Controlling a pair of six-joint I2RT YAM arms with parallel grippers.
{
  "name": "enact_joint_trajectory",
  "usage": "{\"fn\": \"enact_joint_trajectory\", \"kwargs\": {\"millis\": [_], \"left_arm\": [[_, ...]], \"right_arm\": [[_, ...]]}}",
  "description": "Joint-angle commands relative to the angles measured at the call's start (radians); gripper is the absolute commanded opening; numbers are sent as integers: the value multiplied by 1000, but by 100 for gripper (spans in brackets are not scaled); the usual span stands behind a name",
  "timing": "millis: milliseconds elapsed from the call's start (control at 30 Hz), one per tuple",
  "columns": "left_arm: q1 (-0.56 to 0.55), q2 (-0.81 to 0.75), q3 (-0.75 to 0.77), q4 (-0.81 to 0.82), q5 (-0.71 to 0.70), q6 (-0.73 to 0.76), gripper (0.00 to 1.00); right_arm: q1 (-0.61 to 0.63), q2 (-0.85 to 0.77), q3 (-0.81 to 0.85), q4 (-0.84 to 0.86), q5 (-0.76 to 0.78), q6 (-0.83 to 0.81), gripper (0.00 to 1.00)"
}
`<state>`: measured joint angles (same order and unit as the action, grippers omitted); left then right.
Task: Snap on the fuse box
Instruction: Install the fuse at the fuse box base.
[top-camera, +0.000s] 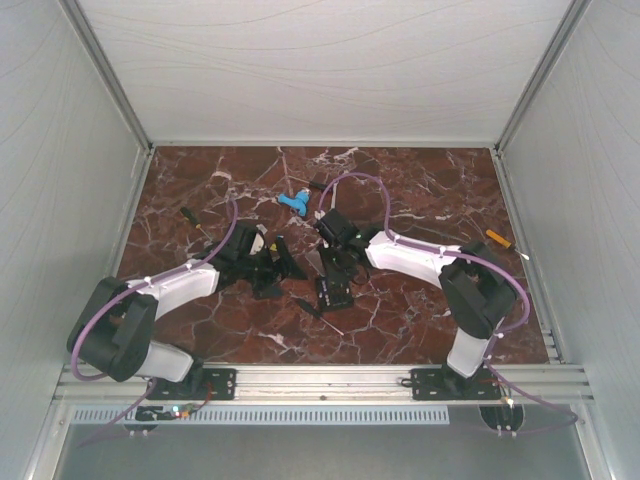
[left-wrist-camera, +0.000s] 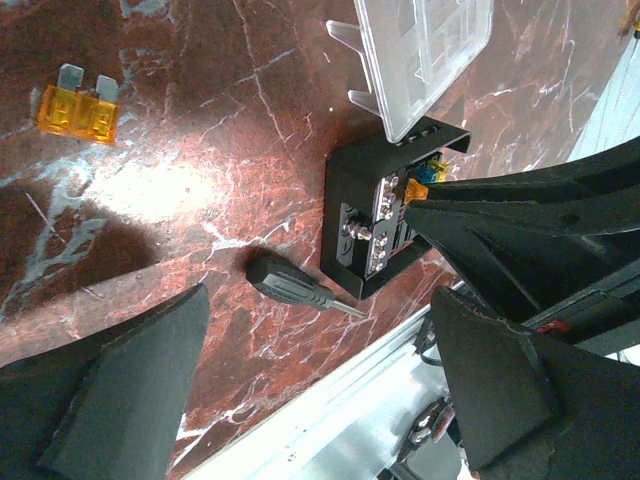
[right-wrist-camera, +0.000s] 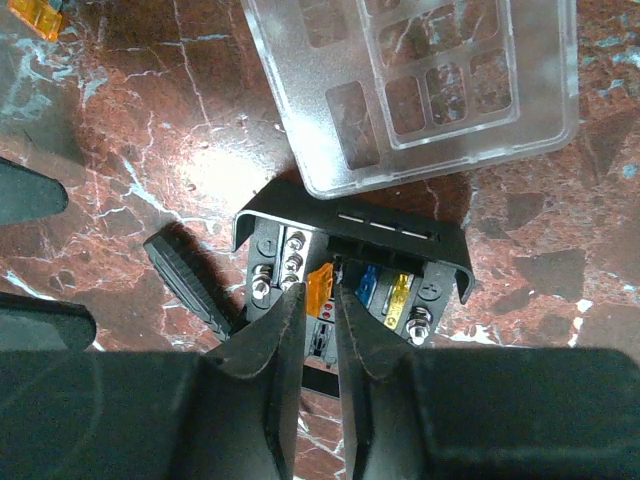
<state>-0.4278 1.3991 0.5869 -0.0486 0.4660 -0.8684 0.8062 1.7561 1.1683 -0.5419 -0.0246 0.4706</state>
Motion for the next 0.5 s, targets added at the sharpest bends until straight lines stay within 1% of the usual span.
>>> {"fn": "enact_joint_trajectory", "kwargs": {"millis": [0,467], "left_arm": [[4,-18,5,41,29,-11,92],[4,-17,1,57,47,-22,90]], "right_arm": [[13,10,14,-26,42,-4,17],[27,-35,26,-73,132,-10,18]]}}
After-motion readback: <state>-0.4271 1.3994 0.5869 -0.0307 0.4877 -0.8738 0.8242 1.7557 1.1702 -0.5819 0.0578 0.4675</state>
